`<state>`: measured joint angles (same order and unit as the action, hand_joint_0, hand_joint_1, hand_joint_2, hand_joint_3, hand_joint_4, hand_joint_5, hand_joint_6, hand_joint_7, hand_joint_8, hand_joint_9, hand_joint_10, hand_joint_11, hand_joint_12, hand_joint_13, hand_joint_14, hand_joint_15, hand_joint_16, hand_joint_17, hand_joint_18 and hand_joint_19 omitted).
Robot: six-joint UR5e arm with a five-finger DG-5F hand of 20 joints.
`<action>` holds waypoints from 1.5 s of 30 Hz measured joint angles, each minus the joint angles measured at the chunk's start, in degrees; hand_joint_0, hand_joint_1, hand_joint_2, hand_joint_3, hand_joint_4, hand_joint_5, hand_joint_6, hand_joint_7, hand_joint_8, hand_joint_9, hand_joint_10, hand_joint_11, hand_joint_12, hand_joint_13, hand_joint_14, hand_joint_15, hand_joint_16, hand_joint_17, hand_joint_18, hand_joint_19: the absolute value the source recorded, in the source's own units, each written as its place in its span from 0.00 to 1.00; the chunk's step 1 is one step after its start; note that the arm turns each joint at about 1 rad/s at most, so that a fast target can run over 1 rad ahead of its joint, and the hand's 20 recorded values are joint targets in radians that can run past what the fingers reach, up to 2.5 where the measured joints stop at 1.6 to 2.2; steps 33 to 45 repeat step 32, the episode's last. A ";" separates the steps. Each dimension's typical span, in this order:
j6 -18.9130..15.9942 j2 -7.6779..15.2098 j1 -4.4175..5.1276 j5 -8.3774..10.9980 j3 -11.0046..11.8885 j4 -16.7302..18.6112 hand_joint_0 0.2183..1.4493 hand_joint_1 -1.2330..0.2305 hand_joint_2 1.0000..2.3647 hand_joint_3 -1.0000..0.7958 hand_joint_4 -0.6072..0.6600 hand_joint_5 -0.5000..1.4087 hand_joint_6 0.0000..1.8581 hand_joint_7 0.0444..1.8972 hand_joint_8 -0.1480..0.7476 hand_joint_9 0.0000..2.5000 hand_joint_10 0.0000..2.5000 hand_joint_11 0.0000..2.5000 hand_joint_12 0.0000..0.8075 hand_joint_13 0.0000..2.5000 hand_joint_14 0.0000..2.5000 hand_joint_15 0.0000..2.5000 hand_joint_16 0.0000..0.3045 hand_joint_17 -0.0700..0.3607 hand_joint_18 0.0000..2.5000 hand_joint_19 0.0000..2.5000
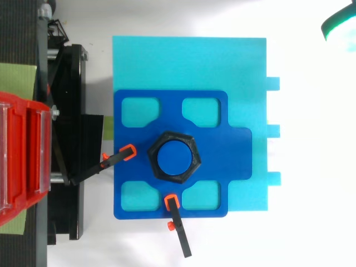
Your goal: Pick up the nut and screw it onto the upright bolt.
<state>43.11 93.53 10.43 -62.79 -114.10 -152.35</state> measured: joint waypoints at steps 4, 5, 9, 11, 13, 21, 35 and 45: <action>-6.04 -0.01 -0.12 0.01 -0.01 -0.32 0.21 0.70 0.00 0.28 0.50 0.13 0.27 0.36 0.36 0.01 0.00 0.00 0.43 0.01 0.00 0.00 0.14 0.39 0.00 0.00; -7.45 -0.01 -0.13 0.01 -0.01 -0.35 0.21 0.70 0.00 0.28 0.51 0.13 0.27 0.37 0.36 0.01 0.00 0.00 0.43 0.01 0.00 0.00 0.14 0.39 0.00 0.00; -11.77 -0.01 -0.16 0.01 -0.02 -0.39 0.21 0.70 0.00 0.28 0.52 0.14 0.27 0.39 0.36 0.01 0.00 0.00 0.43 0.02 0.00 0.00 0.14 0.39 0.00 0.00; -12.60 0.00 -0.16 0.00 -0.01 -0.40 0.21 0.70 0.00 0.28 0.52 0.14 0.27 0.39 0.36 0.01 0.00 0.00 0.43 0.02 0.00 0.00 0.14 0.39 0.00 0.00; -12.93 0.00 -0.15 0.01 0.00 -0.40 0.21 0.70 0.00 0.28 0.53 0.14 0.27 0.40 0.36 0.01 0.00 0.00 0.43 0.02 0.00 0.00 0.14 0.39 0.00 0.00; -13.13 0.01 -0.14 0.04 0.00 -0.41 0.21 0.69 0.00 0.28 0.51 0.13 0.27 0.37 0.36 0.01 0.00 0.00 0.43 0.02 0.00 0.00 0.14 0.39 0.00 0.00; -13.13 0.00 -0.14 0.04 0.01 -0.41 0.21 0.69 0.00 0.28 0.51 0.13 0.27 0.38 0.36 0.01 0.00 0.00 0.42 0.03 0.00 0.00 0.14 0.39 0.00 0.00; -13.13 0.00 -0.14 0.04 0.01 -0.41 0.21 0.69 0.00 0.28 0.51 0.13 0.27 0.38 0.36 0.01 0.00 0.00 0.42 0.03 0.00 0.00 0.14 0.39 0.00 0.00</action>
